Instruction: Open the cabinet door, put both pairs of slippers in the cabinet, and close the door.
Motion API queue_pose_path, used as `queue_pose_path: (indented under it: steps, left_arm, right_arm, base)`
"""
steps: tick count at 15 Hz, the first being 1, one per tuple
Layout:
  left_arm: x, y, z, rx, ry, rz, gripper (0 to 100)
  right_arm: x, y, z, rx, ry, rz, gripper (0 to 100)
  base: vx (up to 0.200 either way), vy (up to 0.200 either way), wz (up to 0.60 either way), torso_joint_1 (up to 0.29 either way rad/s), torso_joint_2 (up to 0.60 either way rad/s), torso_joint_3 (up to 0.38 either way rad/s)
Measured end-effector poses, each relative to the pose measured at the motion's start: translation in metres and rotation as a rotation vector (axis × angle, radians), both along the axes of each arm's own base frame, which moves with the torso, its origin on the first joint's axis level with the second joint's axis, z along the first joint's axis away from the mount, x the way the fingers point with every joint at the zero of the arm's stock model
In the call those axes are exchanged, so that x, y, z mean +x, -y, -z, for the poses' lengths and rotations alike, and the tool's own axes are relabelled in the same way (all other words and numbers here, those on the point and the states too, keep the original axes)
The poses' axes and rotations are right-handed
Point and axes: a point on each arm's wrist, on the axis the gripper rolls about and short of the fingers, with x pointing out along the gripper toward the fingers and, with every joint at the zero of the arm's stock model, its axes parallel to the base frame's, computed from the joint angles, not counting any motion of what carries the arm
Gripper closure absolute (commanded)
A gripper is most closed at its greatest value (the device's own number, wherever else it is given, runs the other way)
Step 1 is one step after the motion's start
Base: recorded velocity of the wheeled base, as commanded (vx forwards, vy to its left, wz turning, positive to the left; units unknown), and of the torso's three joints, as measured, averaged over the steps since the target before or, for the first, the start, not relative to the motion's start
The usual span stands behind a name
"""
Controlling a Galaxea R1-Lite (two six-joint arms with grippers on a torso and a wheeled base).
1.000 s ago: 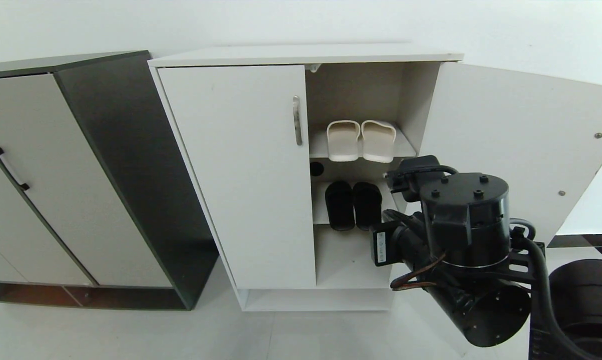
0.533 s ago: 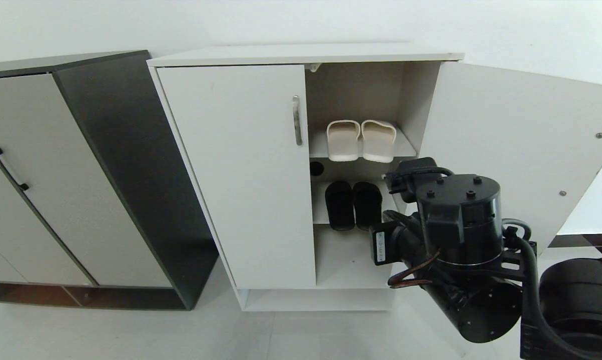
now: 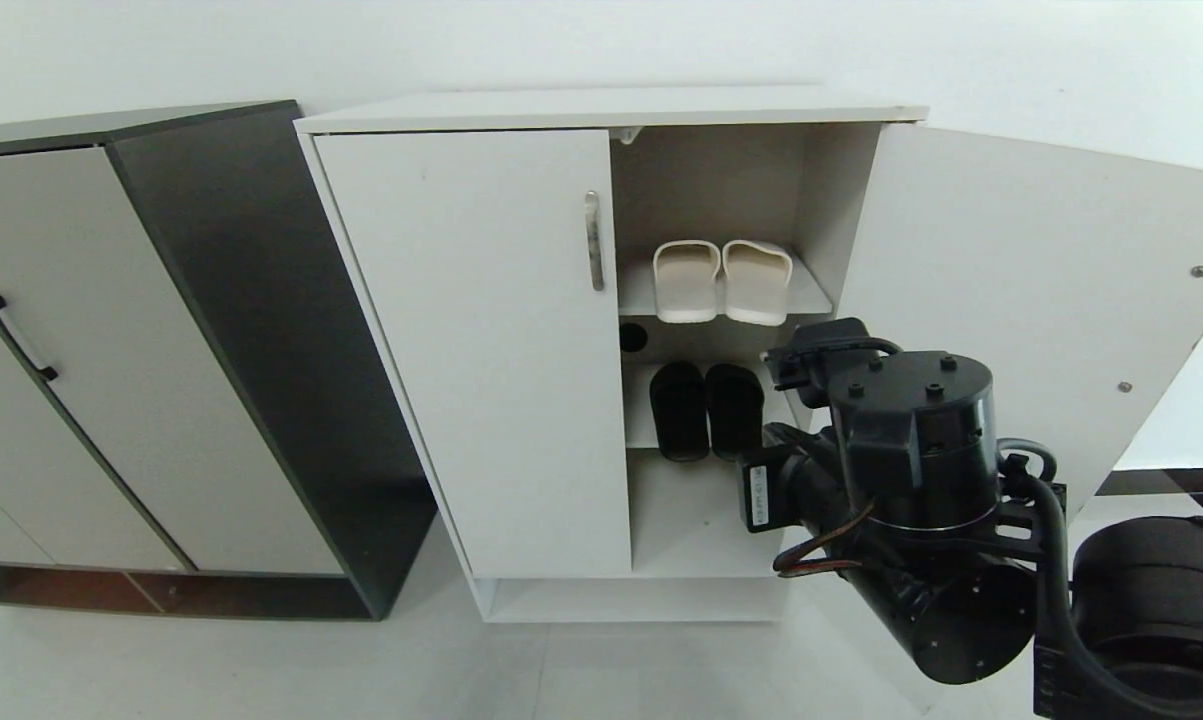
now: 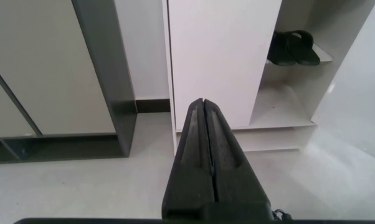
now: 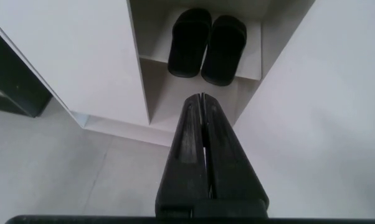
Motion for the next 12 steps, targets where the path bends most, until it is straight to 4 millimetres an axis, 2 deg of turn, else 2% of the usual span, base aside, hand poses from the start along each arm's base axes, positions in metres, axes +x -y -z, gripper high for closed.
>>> queue_pose_path:
  steps: [4,7,12]
  left_arm:
    - [0.0,0.0,0.0004,0.0,-0.003,0.001,100]
    - [0.0,0.0,-0.0002,0.0,0.001,0.0,100]
    - [0.0,0.0,0.0,0.0,0.0,0.0,100]
  right_arm:
    - [-0.0002,-0.0009,0.0002,-0.001,-0.001,-0.002,100]
    - [-0.0002,-0.0015,0.0007,0.0,0.0,-0.003,100]
    - [0.0021,-0.0006,0.0018,-0.005,-0.003,0.005,100]
  base:
    - [0.0,0.0,0.0,0.017,-0.2,-0.294]
    - [0.0,0.0,0.0,0.043,-0.53,-0.37]
    - [0.0,0.0,0.0,0.12,-0.47,-0.344]
